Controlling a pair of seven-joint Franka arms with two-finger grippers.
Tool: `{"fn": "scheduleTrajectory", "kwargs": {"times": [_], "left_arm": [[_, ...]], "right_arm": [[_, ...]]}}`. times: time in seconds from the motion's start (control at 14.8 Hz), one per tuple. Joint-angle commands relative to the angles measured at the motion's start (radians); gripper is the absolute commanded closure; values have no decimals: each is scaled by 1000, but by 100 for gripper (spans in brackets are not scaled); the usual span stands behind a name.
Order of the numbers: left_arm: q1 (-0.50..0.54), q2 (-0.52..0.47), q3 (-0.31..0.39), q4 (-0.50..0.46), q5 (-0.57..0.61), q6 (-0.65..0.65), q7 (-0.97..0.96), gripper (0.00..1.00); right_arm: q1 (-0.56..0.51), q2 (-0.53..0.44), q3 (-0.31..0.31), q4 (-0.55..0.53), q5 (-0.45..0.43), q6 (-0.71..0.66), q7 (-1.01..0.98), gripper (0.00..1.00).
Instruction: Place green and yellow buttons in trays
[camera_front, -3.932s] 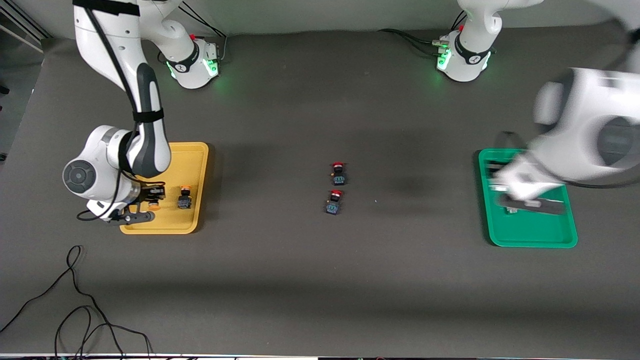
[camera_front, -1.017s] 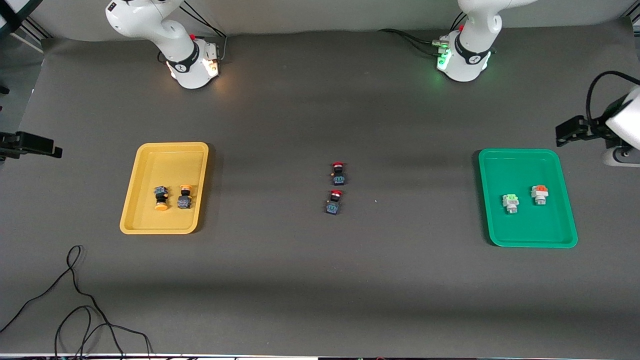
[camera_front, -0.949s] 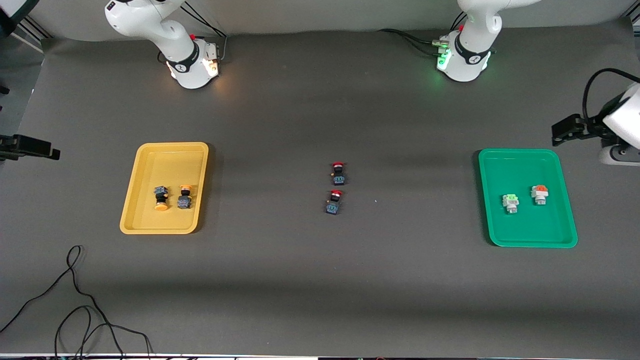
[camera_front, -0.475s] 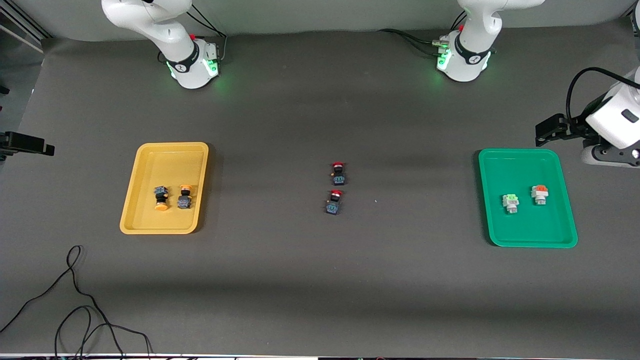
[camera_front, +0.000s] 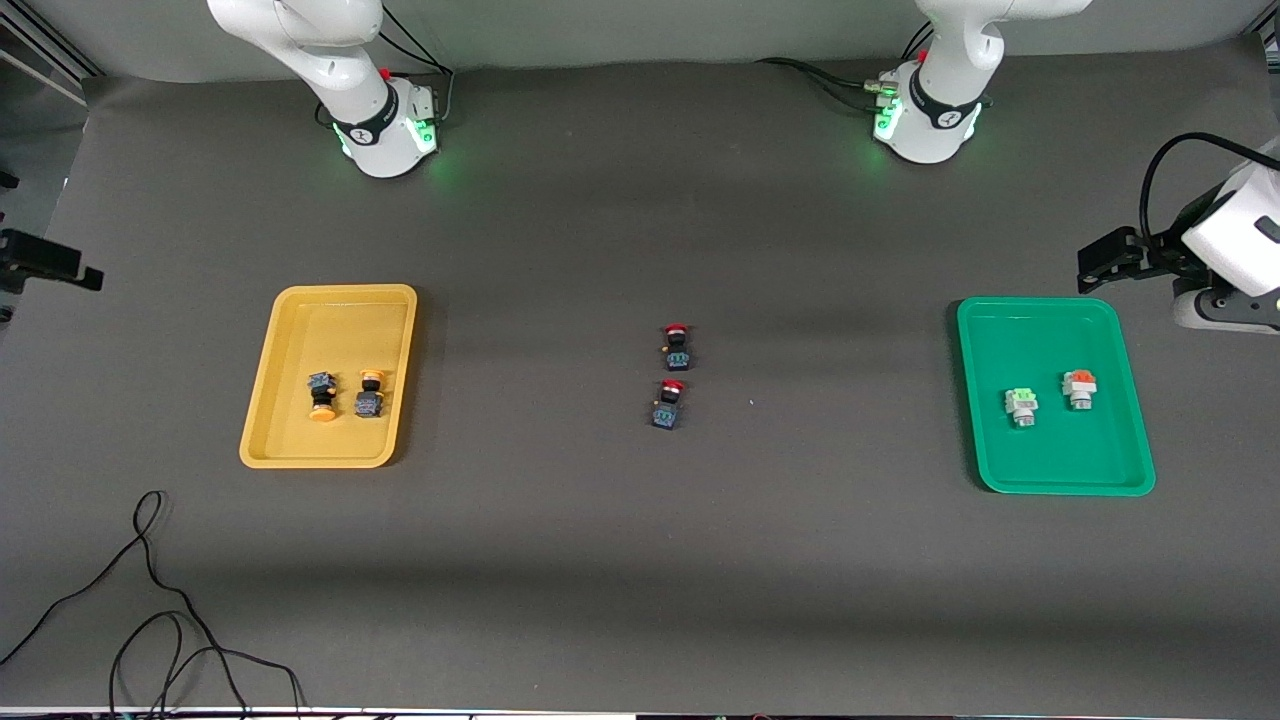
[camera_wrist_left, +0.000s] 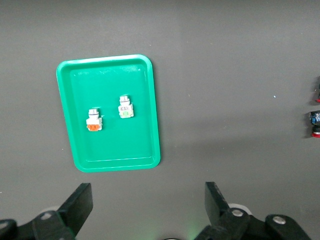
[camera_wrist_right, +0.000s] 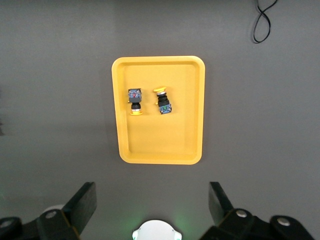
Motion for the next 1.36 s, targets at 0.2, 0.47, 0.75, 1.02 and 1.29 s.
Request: {"fn": "scheduleTrajectory", "kwargs": {"times": [0.2, 0.47, 0.75, 1.02, 1.29], "left_arm": [[-17, 1, 17, 28, -7, -26, -15, 0], [-15, -11, 18, 27, -4, -37, -15, 0], [-14, -30, 20, 20, 7, -54, -17, 0], [-15, -30, 20, 19, 22, -49, -17, 0], [-14, -28, 18, 17, 22, -46, -17, 0]], "right_arm": [[143, -85, -84, -126, -68, 71, 24, 1], [155, -72, -91, -117, -68, 66, 24, 1], [155, -72, -91, -117, -68, 66, 24, 1], [154, -72, -91, -116, -68, 66, 24, 1], [157, -71, -91, -116, -68, 66, 26, 1]]}}
